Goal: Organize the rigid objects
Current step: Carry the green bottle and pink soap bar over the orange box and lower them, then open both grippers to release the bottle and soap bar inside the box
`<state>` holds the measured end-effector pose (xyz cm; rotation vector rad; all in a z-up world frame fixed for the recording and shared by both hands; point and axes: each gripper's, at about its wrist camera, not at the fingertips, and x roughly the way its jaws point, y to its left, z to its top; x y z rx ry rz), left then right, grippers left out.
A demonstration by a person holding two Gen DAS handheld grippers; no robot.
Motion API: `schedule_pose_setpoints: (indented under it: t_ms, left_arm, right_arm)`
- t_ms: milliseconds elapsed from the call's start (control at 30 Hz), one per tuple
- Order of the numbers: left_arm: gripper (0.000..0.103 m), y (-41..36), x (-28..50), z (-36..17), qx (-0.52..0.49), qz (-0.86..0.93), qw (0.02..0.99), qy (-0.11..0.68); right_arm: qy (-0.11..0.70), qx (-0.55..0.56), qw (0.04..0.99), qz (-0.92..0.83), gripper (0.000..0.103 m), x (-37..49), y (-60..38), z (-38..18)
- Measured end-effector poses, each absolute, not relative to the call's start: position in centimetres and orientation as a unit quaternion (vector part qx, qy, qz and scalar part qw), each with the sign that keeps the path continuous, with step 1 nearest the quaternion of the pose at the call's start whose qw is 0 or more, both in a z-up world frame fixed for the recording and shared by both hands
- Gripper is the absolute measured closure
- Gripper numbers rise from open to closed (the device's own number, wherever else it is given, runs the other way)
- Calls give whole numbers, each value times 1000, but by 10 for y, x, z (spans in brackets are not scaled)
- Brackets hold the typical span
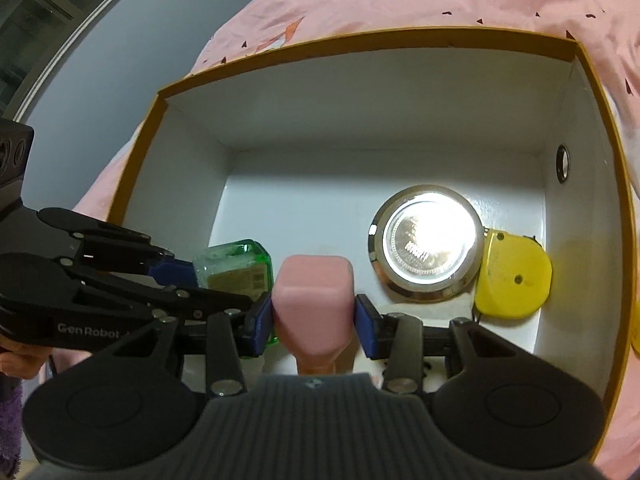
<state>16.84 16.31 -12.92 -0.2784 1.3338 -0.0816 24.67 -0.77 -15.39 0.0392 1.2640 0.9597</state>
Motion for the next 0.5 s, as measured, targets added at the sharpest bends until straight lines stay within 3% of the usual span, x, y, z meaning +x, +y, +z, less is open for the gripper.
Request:
schedule_pose_setpoints:
  t_ms: [500]
  left_arm:
    - [68, 156, 166, -137, -124, -27, 777, 616]
  right_arm:
    - [551, 20, 715, 429, 60, 245, -13, -149]
